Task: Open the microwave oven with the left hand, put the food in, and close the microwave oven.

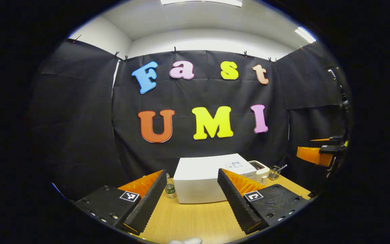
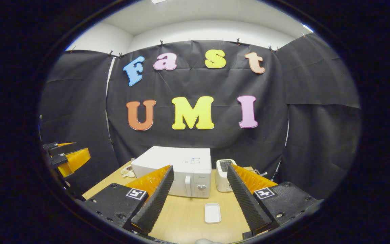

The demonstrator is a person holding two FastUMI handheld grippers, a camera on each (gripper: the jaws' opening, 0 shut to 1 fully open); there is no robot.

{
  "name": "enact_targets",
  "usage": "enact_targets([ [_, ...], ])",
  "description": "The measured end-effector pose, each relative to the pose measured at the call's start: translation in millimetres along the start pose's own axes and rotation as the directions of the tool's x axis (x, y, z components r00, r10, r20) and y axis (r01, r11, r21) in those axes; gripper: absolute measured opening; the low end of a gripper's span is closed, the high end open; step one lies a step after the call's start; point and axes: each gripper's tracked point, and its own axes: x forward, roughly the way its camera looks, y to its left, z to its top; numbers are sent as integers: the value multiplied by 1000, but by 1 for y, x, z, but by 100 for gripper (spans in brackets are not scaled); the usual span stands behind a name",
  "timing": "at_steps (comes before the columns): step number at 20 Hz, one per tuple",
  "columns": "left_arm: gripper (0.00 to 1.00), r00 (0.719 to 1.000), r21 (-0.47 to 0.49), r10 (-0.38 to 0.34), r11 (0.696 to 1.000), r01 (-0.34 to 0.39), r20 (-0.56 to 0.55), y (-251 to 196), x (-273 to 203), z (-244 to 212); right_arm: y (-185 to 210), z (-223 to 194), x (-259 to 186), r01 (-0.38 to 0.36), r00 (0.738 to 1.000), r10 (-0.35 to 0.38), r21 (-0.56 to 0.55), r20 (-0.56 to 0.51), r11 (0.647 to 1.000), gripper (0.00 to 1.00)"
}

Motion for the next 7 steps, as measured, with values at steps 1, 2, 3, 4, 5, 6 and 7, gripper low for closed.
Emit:
enact_targets([
  [1, 96, 1000, 0, 0, 1000, 0, 5, 0, 0, 3, -2, 2, -1, 6, 1000, -6, -1, 4, 1000, 90],
  [2, 96, 1000, -3, 3, 1000, -3, 13, 1, -1, 5, -3, 2, -3, 8, 1000, -8, -3, 5, 1000, 100],
  [3, 96, 1000, -5, 2, 1000, -2, 20, 1, 0, 7, -4, 3, -5, 9, 1000, -9, -1, 6, 1000, 90],
  [4, 96, 1000, -9, 2, 1000, -2, 25, 0, -1, 9, -4, 4, -6, 8, 1000, -8, 3, 11, 1000, 100],
  [5, 96, 1000, -12, -1, 1000, 2, 29, -3, -1, 10, -5, 6, -8, 13, 1000, -13, 2, 14, 1000, 100],
  [6, 96, 1000, -16, -4, 1000, 4, 27, -3, -2, 9, -6, 7, -8, 14, 1000, -14, 1, 17, 1000, 100],
  [7, 96, 1000, -17, -4, 1000, 4, 26, -4, -1, 8, -7, 8, -9, 16, 1000, -16, 2, 21, 1000, 100],
])
